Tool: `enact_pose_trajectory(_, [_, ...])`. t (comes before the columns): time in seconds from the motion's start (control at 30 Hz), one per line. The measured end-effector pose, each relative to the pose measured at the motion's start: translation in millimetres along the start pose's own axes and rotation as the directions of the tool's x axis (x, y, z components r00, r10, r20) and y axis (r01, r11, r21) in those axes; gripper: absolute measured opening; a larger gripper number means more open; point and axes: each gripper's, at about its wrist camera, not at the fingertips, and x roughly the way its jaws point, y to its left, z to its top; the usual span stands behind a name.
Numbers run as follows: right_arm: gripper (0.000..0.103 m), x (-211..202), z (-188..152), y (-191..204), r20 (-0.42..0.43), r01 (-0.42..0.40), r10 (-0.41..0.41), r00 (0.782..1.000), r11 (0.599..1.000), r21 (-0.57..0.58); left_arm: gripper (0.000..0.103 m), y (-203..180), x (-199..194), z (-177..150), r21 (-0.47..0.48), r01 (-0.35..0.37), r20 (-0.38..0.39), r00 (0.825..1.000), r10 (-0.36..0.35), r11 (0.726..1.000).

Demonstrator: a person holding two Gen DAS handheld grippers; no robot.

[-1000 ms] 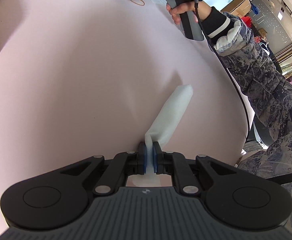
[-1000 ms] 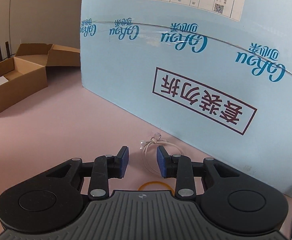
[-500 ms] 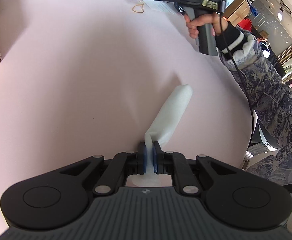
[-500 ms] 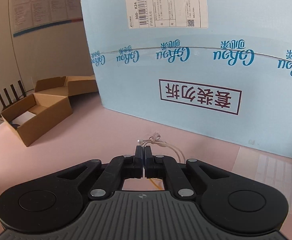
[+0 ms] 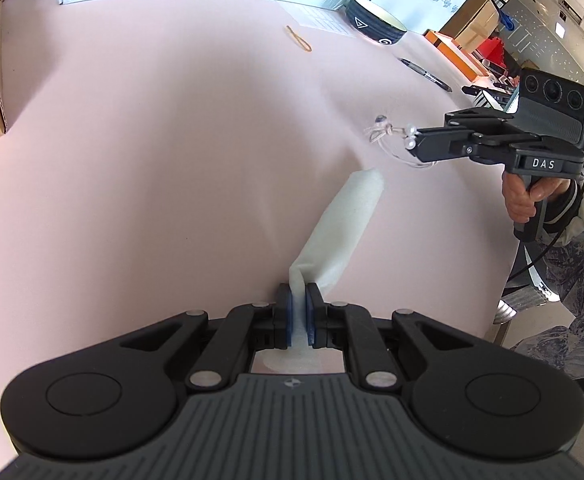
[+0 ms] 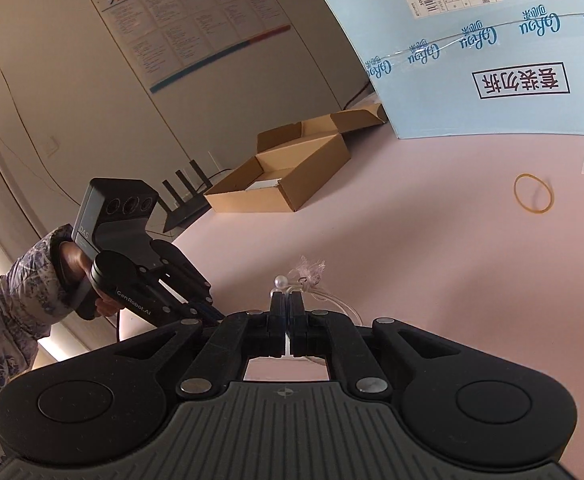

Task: Fold shopping bag
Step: 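Loop the white string around the roll with the right tool while the left tool holds it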

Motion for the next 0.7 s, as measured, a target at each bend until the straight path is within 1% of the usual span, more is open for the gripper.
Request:
enact_pose_trajectory(0.07, [0.003, 15.1, 0.1, -3.9, -0.022, -0.024, 0.025, 0.999, 0.999, 0.033, 0.008, 1.6, -0.5, -1.6, -0.007, 0.000, 0.011, 1.000, 0.000, 1.000])
enact_pose_trajectory(0.13, [0.004, 20.1, -2.2, -2.5, -0.022, -0.022, 0.023, 1.000, 0.999, 0.040, 0.008, 3.2, -1.0, -2.4, -0.008, 0.001, 0.019, 1.000, -0.001, 1.000])
enact_pose_trajectory(0.23, [0.005, 22.7, -5.0, -4.4, -0.013, -0.011, 0.011, 1.000, 0.999, 0.035, 0.008, 1.1, 6.1, 3.6, -0.015, 0.012, 0.023, 1.000, -0.012, 1.000])
enact_pose_trajectory(0.33, [0.005, 24.3, -8.7, -3.4, -0.016, -0.041, 0.042, 0.999, 0.998, 0.049, 0.008, 2.4, 6.4, 5.3, -0.020, 0.019, 0.023, 1.000, -0.019, 1.000])
enact_pose_trajectory(0.43, [0.006, 27.0, -12.8, 2.9, -0.034, -0.037, 0.038, 0.999, 0.999, 0.027, 0.008, 2.2, 5.9, 6.3, -0.016, 0.013, 0.026, 1.000, -0.013, 1.000])
enact_pose_trajectory(0.57, [0.007, 27.3, -22.9, 0.3, -0.042, -0.040, 0.042, 0.998, 0.998, 0.054, 0.008, 3.3, 6.3, 6.1, -0.022, 0.017, 0.034, 0.999, -0.016, 1.000])
enact_pose_trajectory(0.67, [0.010, 27.9, -27.2, -1.5, -0.025, -0.060, 0.062, 0.998, 0.996, 0.071, 0.008, 2.8, 9.9, 8.9, -0.030, 0.022, 0.036, 0.999, -0.021, 0.999])
enact_pose_trajectory(0.7, [0.013, 26.7, -28.1, -0.9, -0.020, -0.071, 0.073, 0.997, 0.995, 0.071, 0.008, 2.7, 10.4, 9.6, -0.031, 0.021, 0.037, 0.999, -0.020, 0.999])
